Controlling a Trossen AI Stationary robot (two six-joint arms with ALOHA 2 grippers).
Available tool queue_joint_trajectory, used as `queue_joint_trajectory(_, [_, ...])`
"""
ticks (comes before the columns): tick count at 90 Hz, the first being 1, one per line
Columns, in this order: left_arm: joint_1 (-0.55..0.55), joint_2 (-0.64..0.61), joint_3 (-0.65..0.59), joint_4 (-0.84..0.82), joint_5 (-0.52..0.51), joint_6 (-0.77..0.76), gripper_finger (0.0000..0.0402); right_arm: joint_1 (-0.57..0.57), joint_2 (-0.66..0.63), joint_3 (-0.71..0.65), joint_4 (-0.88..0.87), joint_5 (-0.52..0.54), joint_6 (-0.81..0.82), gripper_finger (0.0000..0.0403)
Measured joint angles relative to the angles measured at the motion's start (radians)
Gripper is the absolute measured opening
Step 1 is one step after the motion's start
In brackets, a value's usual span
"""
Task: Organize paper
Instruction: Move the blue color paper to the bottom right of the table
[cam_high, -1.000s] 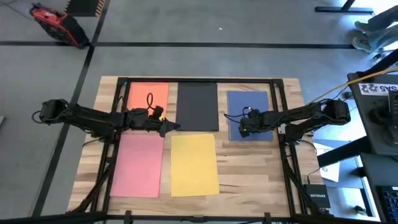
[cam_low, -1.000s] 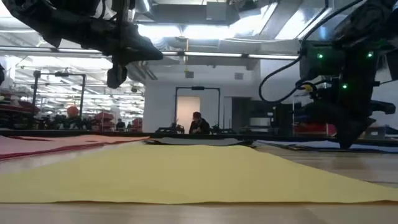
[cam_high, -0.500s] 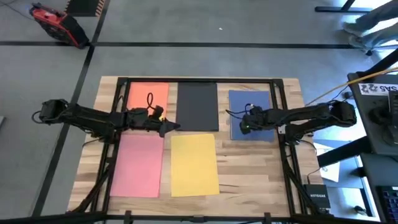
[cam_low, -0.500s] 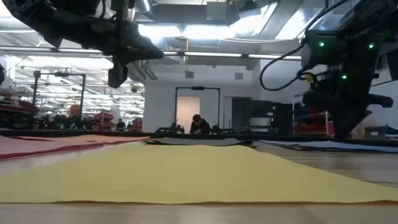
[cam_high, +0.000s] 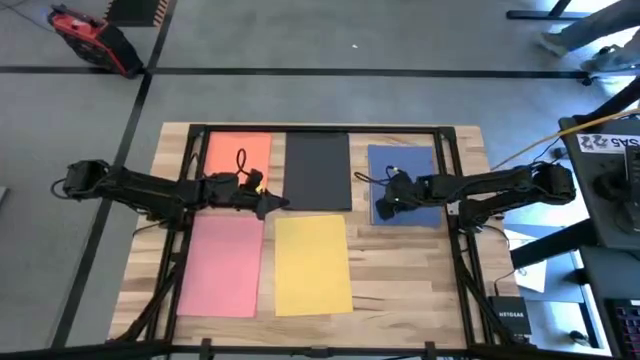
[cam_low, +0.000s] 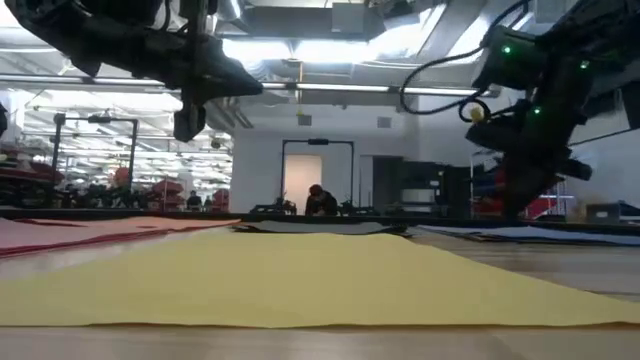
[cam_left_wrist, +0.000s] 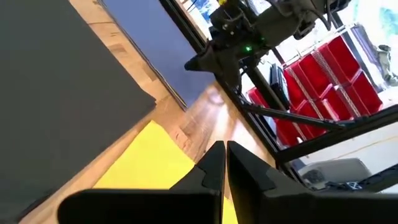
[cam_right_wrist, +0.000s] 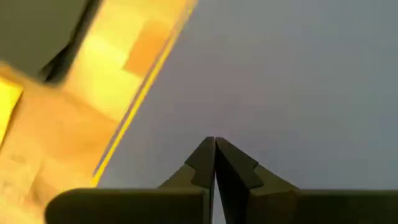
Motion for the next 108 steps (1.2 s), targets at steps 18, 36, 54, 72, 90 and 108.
queue_joint_trajectory(18, [0.044, 0.000, 0.000, 0.002, 0.011, -0.004, 0.0000, 0.000, 0.000, 0.000, 0.005, -0.022, -0.094, 0.0000])
queue_joint_trajectory(36, [0.089, 0.000, 0.000, 0.004, 0.087, -0.004, 0.0000, -0.038, 0.047, 0.000, 0.006, -0.048, -0.101, 0.0000])
queue_joint_trajectory(54, [0.114, 0.000, 0.000, 0.004, 0.117, -0.004, 0.0000, -0.090, 0.115, 0.000, 0.020, -0.051, -0.143, 0.0000])
queue_joint_trajectory(72, [0.131, 0.000, 0.000, 0.003, 0.145, -0.002, 0.0000, -0.164, 0.178, 0.006, 0.069, -0.073, -0.174, 0.0000])
queue_joint_trajectory(90, [0.131, 0.000, 0.000, 0.003, 0.146, -0.004, 0.0000, -0.214, 0.187, 0.005, 0.111, -0.073, -0.206, 0.0000])
queue_joint_trajectory(108, [0.131, 0.000, 0.000, 0.002, 0.156, 0.015, 0.0000, -0.236, 0.183, 0.004, 0.109, -0.085, -0.293, 0.0000])
